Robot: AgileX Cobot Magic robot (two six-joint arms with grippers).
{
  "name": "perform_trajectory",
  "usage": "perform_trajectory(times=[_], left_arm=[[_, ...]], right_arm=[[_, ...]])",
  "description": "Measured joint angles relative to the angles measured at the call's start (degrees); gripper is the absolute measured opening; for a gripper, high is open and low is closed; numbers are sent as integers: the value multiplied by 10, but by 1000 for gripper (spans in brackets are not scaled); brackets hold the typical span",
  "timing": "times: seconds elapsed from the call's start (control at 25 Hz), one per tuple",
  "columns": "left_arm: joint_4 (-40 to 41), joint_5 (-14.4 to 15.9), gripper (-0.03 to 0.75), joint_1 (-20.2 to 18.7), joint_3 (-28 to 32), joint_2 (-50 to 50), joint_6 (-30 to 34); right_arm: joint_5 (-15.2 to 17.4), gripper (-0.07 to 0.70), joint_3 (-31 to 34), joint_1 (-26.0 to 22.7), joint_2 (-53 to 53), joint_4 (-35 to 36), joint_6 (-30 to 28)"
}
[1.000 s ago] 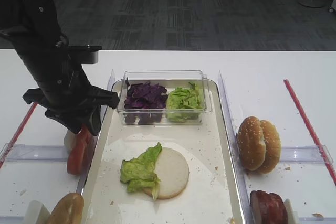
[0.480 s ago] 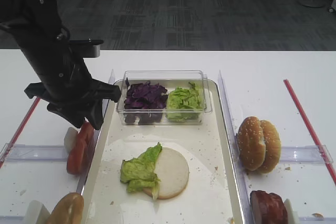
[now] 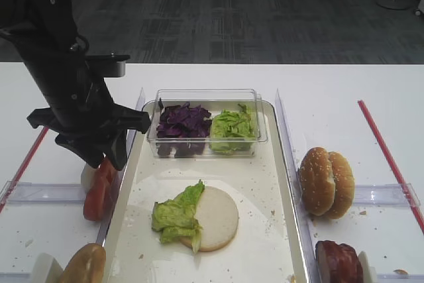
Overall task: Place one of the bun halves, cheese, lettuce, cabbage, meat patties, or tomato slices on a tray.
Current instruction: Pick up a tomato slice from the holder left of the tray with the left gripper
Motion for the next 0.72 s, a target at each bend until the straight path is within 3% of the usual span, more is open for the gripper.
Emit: perform_trajectory(times=[0.72], left_arm=[[-8,-14,260,0,0,1,0]], right_arm=[[-1,193,0,0,0,0,0]])
